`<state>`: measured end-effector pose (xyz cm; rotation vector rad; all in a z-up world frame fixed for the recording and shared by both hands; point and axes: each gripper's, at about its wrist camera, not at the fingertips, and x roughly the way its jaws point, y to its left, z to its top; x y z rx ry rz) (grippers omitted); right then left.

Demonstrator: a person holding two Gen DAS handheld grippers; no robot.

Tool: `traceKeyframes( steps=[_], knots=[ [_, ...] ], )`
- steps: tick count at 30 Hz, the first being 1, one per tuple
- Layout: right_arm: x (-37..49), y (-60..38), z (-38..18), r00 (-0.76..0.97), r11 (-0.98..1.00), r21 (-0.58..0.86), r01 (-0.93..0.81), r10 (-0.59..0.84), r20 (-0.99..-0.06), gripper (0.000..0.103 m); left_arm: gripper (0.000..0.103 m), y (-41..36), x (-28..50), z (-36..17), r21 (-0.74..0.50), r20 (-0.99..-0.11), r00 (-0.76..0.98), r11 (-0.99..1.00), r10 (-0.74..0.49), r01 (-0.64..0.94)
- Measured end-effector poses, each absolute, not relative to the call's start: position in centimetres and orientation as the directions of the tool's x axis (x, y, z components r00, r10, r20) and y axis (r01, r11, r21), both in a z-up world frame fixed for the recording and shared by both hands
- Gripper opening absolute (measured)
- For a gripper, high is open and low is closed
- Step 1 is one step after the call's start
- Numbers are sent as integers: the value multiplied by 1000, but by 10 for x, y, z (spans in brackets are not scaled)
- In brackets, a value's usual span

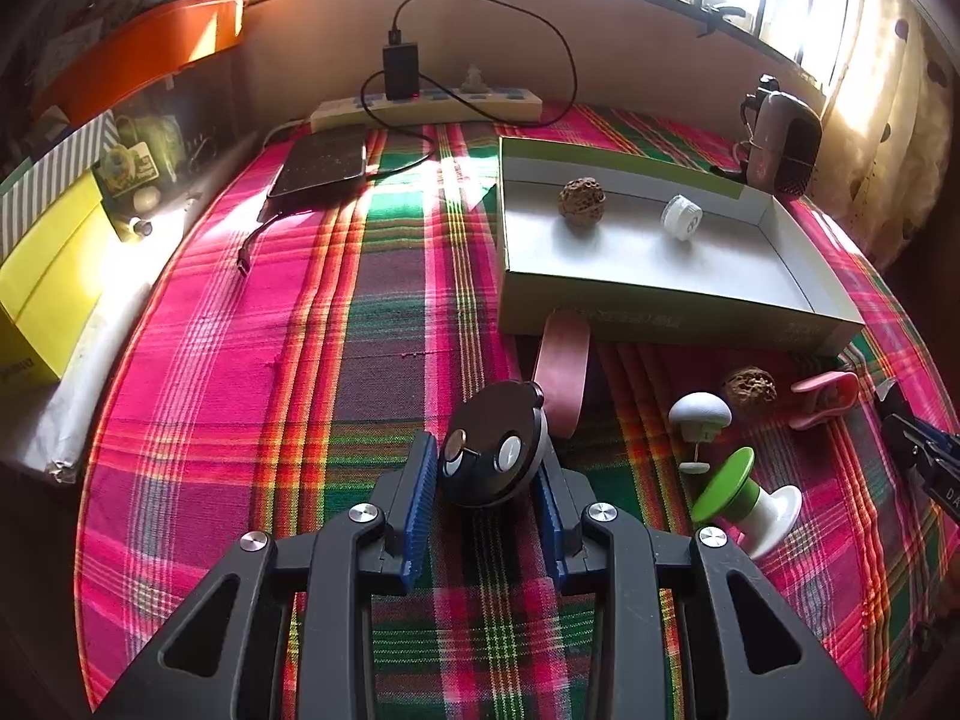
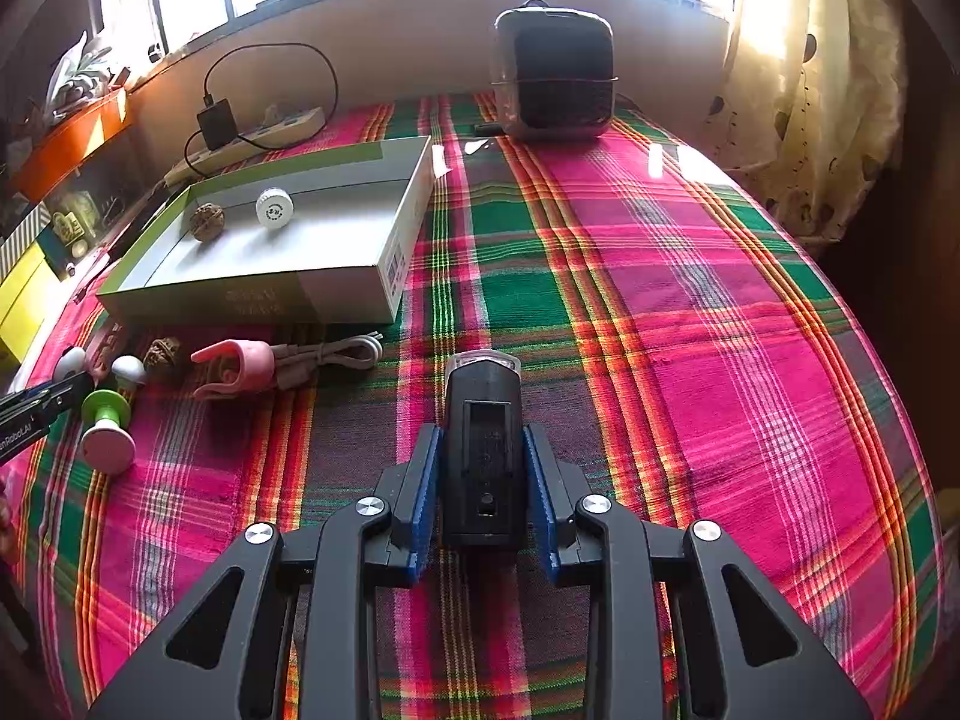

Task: Organize objects
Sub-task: 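Carry the black disc and black device over the white box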

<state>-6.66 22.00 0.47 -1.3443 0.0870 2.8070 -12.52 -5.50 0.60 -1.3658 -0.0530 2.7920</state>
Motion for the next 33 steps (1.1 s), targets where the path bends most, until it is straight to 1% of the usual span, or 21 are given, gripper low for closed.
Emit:
traceKeyframes(
  steps=[14, 26, 33],
  knots=[
    [-66, 218, 8, -638, -999, 39, -36, -7, -770, 29, 28, -59, -120, 12, -56, -781, -622, -998, 47, -5],
    [-71, 216, 35, -676, -998, 62, 19, -59, -735, 29, 28, -54, -120, 37, -73, -749, -658, -997, 73, -27],
    [-90, 206, 54, -694, -994, 76, 79, -109, -712, 29, 28, -47, -133, 51, -86, -735, -671, -995, 99, -52]
  ],
)
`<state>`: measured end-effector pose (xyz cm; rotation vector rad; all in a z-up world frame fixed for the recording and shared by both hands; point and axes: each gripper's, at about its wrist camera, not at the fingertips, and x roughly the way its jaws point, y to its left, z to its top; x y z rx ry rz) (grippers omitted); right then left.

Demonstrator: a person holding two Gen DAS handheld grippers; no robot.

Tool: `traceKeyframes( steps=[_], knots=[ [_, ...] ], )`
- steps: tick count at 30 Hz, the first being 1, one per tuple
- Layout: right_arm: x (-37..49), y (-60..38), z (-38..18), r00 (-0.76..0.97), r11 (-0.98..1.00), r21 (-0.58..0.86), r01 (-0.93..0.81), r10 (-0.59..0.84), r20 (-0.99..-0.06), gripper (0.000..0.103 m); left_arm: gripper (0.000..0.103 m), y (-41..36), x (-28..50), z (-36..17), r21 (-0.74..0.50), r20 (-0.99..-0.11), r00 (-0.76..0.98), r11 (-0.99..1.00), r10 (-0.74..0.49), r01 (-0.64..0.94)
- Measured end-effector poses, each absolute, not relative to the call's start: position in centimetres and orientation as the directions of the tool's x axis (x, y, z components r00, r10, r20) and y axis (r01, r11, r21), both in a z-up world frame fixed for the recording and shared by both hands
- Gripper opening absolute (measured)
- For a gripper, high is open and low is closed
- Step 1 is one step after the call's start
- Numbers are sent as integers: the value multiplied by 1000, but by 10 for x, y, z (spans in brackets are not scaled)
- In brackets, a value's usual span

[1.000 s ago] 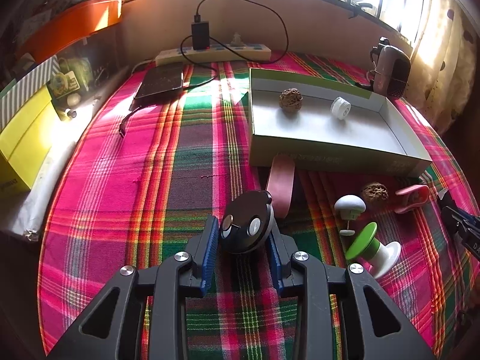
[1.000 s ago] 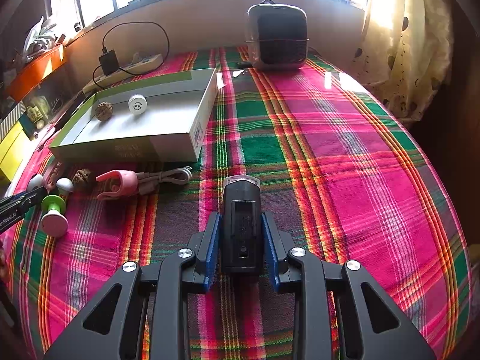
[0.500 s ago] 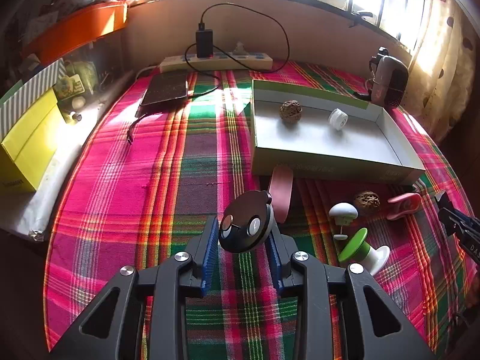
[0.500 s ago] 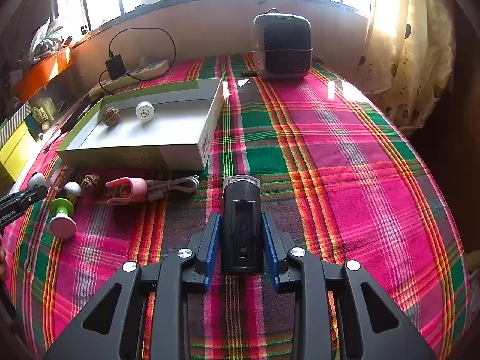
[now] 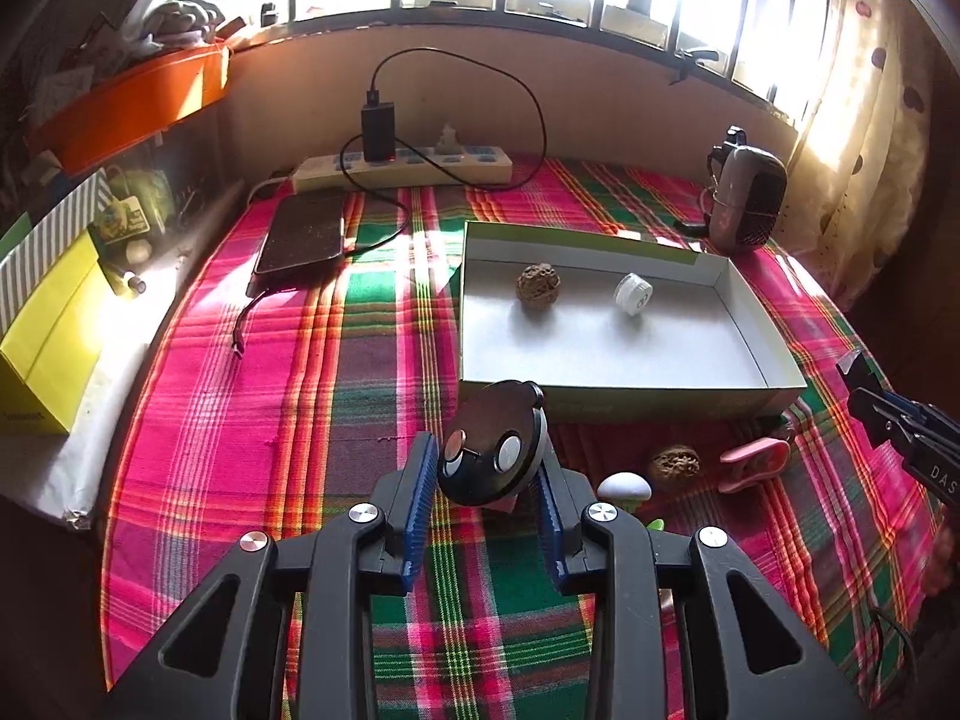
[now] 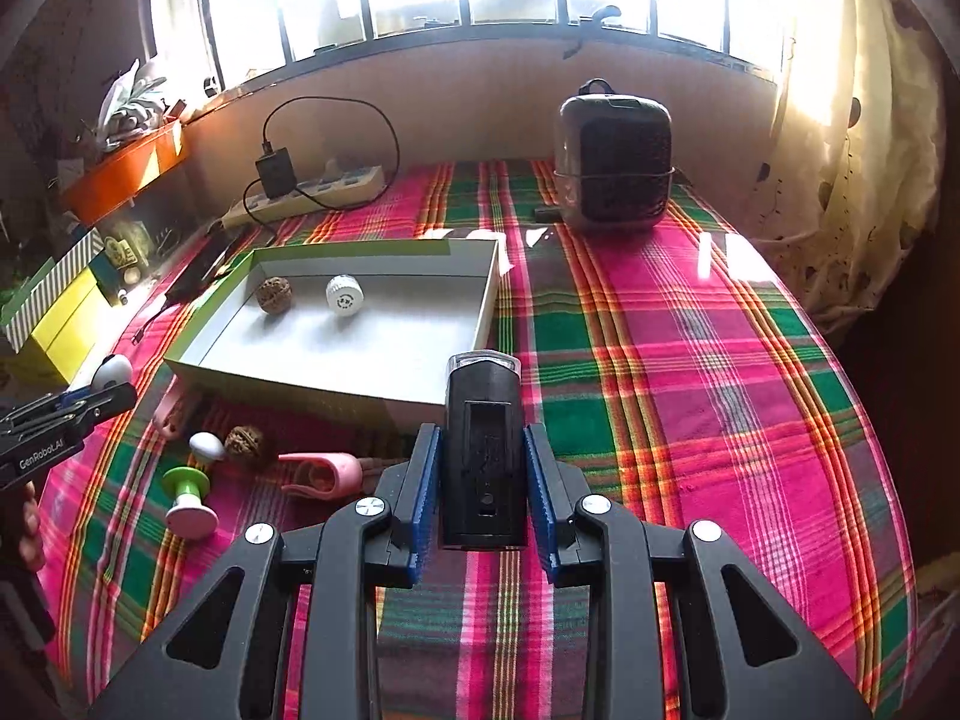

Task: Organize objects
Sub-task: 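Carry the black disc and black device over the white box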

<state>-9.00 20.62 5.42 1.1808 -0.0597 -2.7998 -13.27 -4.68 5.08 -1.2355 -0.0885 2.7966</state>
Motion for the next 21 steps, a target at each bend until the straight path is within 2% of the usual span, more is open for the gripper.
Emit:
traceKeyframes(
  steps=[9, 21],
  knots=[
    [-131, 190, 65, -685, -988, 89, 128, -153, -712, 29, 28, -34, -159, 60, -88, -724, -679, -992, 123, -87],
    [-188, 174, 55, -663, -987, 78, 143, -154, -732, 29, 28, -22, -209, 45, -97, -752, -645, -991, 136, -96]
  ],
)
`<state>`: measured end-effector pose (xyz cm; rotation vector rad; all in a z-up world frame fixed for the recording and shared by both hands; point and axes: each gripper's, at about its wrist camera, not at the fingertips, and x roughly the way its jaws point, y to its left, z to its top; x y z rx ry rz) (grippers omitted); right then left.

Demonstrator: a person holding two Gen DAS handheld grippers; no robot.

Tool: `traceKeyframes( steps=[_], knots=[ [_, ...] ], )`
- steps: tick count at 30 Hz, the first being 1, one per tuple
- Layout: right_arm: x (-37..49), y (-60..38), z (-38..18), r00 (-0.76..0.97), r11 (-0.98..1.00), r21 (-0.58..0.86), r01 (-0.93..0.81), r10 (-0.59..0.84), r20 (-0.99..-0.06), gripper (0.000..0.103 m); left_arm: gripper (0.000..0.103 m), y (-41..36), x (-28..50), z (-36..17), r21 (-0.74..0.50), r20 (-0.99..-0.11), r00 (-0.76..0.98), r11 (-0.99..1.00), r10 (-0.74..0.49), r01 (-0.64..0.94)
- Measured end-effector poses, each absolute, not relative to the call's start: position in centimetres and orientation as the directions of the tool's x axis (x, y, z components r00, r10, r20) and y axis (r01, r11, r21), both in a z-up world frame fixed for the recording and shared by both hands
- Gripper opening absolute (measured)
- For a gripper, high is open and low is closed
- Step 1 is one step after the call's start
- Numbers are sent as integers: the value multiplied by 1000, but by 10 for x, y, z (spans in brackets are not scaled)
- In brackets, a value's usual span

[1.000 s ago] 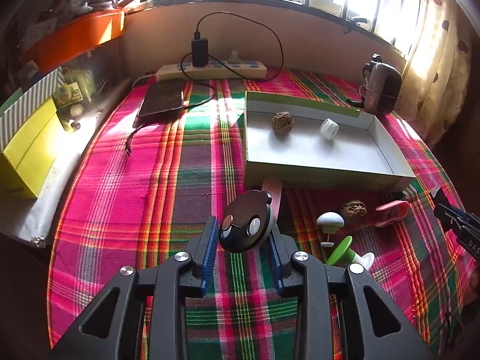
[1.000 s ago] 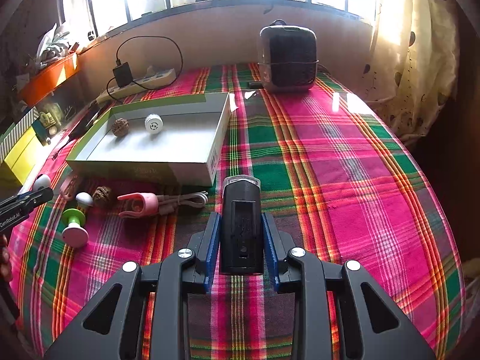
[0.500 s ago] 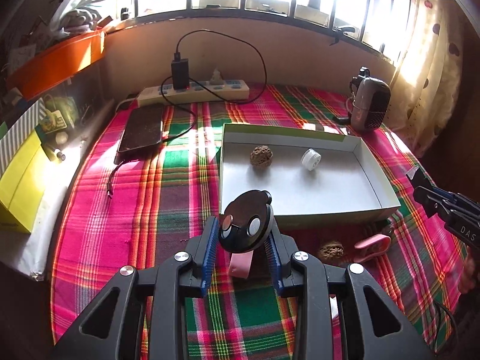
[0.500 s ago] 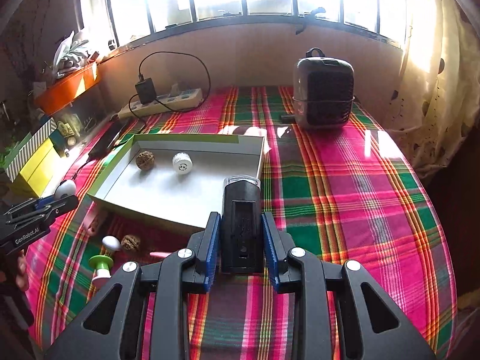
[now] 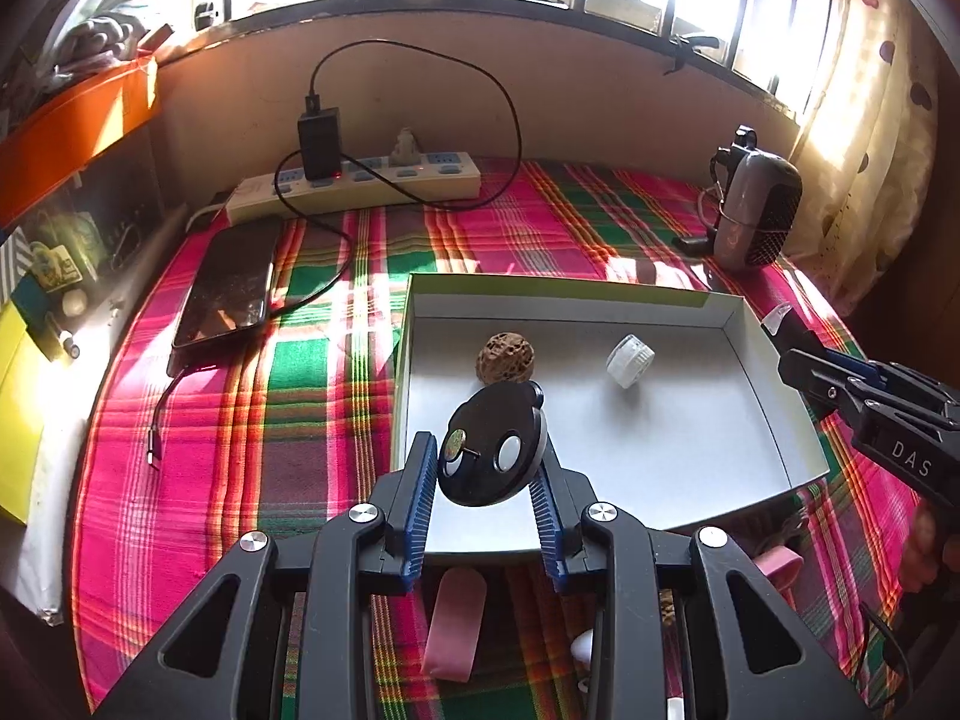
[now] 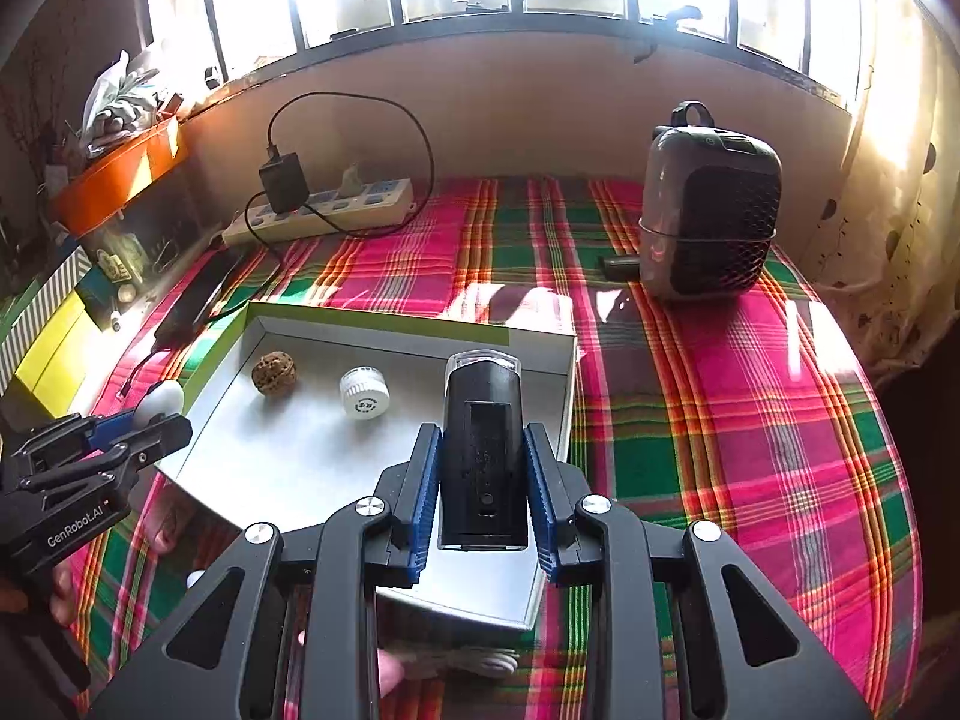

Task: Organize objects
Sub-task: 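Carry the black disc and black device over the white box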

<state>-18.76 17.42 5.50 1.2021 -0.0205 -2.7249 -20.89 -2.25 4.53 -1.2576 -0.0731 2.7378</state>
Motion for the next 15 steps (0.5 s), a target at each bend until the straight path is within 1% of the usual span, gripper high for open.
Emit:
traceKeyframes(
  steps=[15],
  knots=[
    [-228, 164, 25, -611, -985, 64, 158, -149, -778, 29, 29, -14, -245, 21, -68, -792, -601, -994, 106, -86]
  ],
)
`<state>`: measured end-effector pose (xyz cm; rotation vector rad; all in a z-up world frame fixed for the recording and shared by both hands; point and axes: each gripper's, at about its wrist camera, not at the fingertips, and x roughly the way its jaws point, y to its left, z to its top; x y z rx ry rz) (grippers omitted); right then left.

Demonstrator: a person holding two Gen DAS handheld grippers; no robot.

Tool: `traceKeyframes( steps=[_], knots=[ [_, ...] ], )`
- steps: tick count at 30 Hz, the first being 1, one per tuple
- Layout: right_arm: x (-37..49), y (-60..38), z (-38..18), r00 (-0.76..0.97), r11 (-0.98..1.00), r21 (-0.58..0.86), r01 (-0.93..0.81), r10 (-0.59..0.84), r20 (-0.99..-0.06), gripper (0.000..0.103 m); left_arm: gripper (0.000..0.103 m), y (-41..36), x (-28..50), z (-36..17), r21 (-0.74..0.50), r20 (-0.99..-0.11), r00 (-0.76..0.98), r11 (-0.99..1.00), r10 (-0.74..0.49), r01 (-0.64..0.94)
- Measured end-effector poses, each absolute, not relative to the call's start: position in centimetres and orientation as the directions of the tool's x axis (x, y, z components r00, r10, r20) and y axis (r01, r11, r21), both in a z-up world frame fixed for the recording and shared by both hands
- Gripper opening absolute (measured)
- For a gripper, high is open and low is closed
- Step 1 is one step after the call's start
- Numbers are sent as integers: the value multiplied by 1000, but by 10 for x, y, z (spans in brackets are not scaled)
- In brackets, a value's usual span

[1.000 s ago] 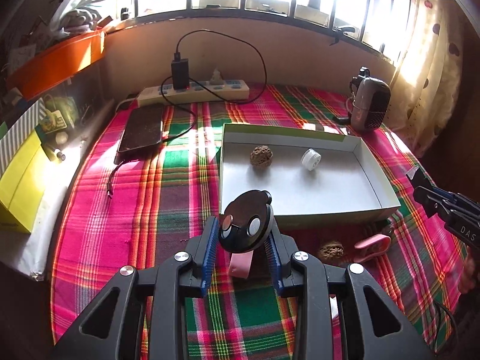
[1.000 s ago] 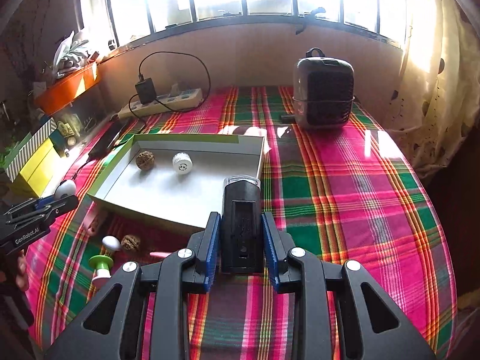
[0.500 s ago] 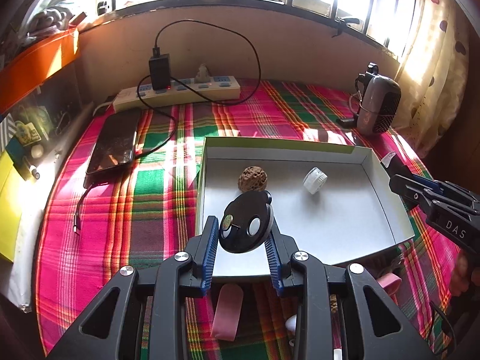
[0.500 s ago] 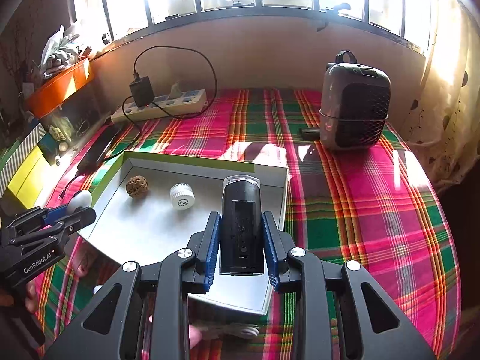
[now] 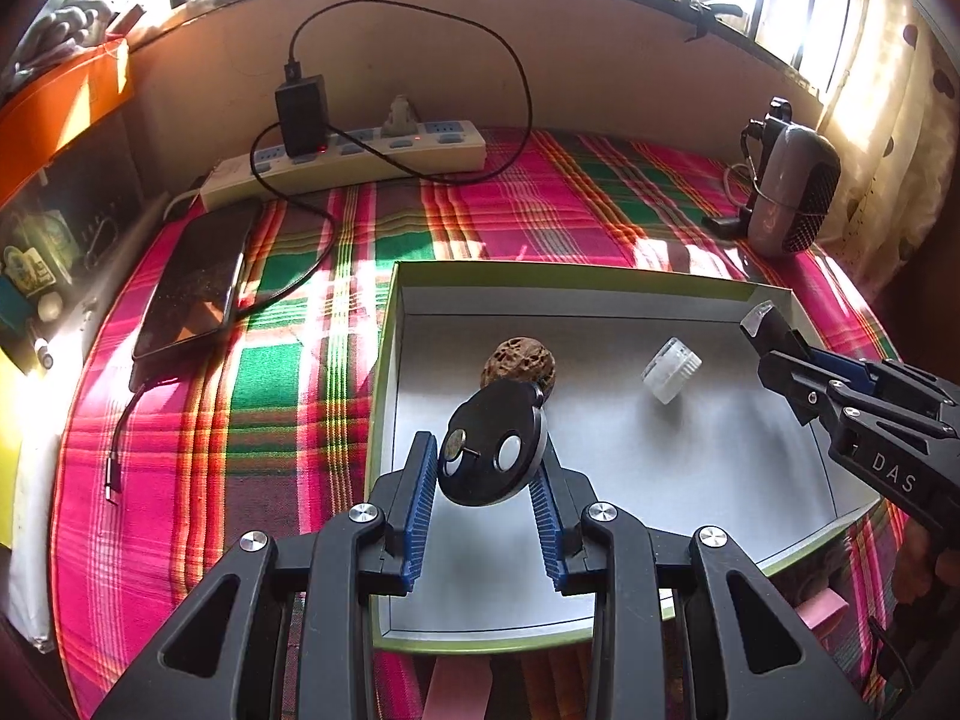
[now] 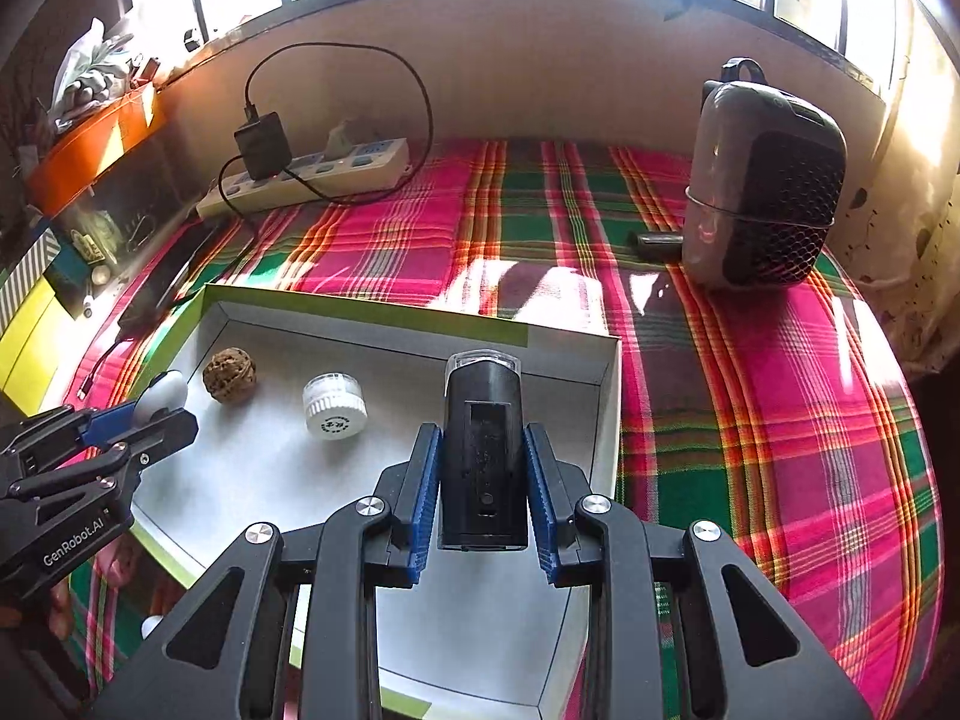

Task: Organize objects
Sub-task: 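Carry the black disc and black device over the white box, then lower the black device into the box and open the right tool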

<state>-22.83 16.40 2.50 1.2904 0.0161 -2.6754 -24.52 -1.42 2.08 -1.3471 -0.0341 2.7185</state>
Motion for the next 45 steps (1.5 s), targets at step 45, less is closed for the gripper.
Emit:
traceKeyframes(
  steps=[45],
  knots=[
    [-239, 158, 14, -615, -988, 29, 153, -118, -780, 29, 29, 5, -251, 9, 36, -804, -593, -993, 37, -111]
  ],
)
